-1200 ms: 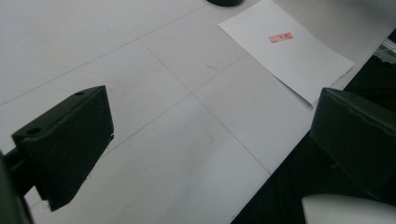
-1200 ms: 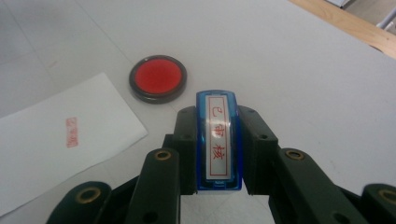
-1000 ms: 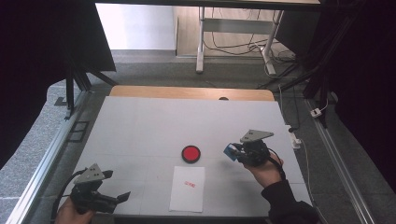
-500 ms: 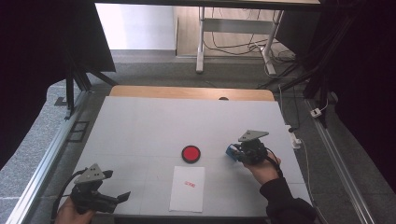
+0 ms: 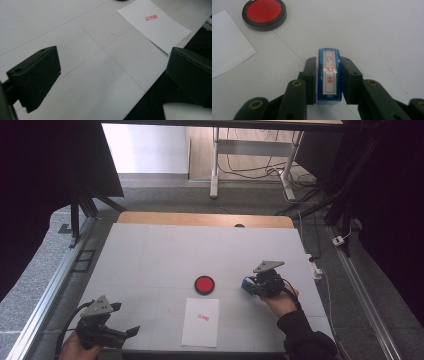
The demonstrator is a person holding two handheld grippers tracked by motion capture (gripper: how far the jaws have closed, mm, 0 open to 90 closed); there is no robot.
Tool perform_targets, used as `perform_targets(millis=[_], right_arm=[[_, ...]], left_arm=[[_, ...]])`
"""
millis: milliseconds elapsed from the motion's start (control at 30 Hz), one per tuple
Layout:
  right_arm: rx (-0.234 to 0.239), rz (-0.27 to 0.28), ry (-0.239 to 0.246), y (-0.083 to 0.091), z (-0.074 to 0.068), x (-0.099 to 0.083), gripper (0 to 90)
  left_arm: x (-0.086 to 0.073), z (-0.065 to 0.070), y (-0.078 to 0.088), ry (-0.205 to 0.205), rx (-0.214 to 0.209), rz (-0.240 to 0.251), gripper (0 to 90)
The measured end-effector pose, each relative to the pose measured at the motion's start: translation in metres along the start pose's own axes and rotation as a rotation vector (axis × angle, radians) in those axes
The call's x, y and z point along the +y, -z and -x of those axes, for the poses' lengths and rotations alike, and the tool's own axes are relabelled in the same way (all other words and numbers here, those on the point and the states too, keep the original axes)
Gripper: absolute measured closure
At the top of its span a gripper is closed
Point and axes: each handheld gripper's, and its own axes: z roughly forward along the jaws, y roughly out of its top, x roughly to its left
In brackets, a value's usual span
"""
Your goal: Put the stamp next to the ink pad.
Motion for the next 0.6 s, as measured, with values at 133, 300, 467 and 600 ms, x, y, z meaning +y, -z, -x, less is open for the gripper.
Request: perform_targets(millis=[133, 300, 467, 600], right_arm=[[-0.008, 0.003, -0.011, 0.0, 0.0, 0.0, 63.9], [-0.009, 0.027, -0.018, 0.006, -0.002, 0.002, 57.7], [-0.003, 0.044, -0.044, 0.012, -0.004, 0.004, 49.4], [0.02, 0.057, -0.08, 0.018, -0.005, 0.005, 42.2]], left_arm=[[0.0, 0.0, 0.0, 0.0, -0.002, -0.001, 0.0], [0.0, 0.0, 0.0, 0.003, 0.0, -0.001, 0.0], [0.0, 0.0, 0.0, 0.005, 0.003, 0.001, 0.0], [-0.001, 0.0, 0.001, 0.012, 0.005, 0.002, 0.0]])
